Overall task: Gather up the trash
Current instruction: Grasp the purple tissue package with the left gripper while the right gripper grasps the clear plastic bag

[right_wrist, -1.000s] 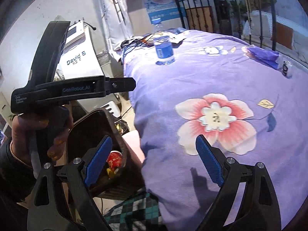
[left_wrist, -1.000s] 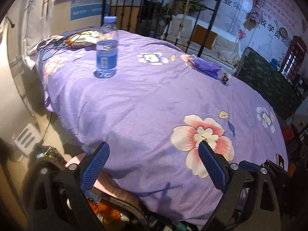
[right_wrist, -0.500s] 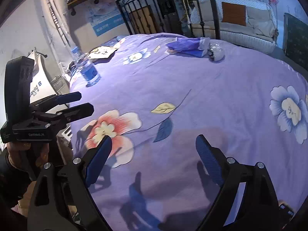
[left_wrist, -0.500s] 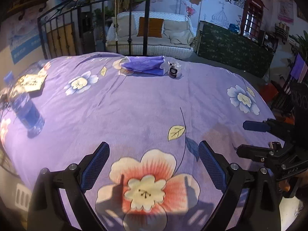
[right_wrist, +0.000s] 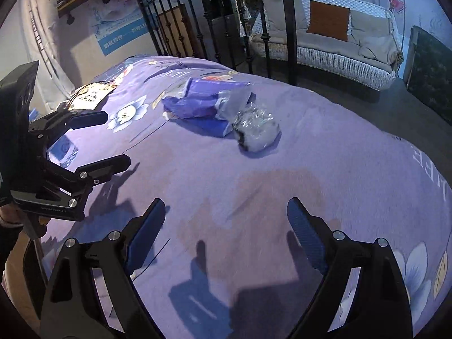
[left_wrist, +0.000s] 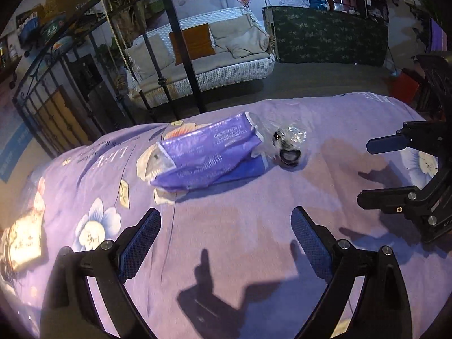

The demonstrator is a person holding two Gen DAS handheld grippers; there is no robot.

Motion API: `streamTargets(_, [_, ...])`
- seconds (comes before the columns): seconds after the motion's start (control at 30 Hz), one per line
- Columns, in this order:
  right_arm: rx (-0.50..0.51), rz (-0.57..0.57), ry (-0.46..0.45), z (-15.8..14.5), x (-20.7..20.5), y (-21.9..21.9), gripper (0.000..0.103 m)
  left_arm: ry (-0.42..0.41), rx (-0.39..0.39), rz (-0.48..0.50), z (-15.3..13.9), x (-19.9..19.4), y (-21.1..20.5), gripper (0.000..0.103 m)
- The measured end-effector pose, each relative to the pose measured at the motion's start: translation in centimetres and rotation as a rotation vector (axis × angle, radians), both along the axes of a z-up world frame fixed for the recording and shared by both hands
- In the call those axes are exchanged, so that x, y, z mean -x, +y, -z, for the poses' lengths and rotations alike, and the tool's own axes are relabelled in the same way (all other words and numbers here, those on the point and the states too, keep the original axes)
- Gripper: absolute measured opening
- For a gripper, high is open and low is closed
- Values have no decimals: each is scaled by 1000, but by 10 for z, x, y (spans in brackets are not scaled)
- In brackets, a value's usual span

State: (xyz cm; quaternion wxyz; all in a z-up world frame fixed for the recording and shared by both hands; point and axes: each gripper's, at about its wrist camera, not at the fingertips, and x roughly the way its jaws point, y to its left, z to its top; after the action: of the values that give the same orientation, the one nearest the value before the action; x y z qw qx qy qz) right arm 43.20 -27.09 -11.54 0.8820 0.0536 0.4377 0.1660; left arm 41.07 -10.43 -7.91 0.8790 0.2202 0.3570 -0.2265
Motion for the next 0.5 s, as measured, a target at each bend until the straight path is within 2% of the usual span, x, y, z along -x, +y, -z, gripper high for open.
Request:
streamTargets(0.07, [12, -11, 9, 8, -28, 2, 86, -1, -35, 11, 9, -22, -11, 90])
streamTargets(0.2, [83, -18, 31, 24, -72, 6, 73, 1, -104, 20, 30, -56, -27, 81])
streamTargets(0.27, [86, -21, 47, 32, -88, 7, 71, -2, -134, 20, 38, -65, -31, 79])
streamTargets(0.37, [88, -17, 33, 36, -101, 8, 70, 7, -140, 15, 45, -72, -33, 64])
streamTargets(0.43, [77, -18, 41, 40, -105, 8, 57, 18, -127, 5, 46, -72, -33, 53])
streamTargets(0.5, [68, -12, 33, 41, -107, 7, 56, 16, -112, -6, 44, -69, -32, 46])
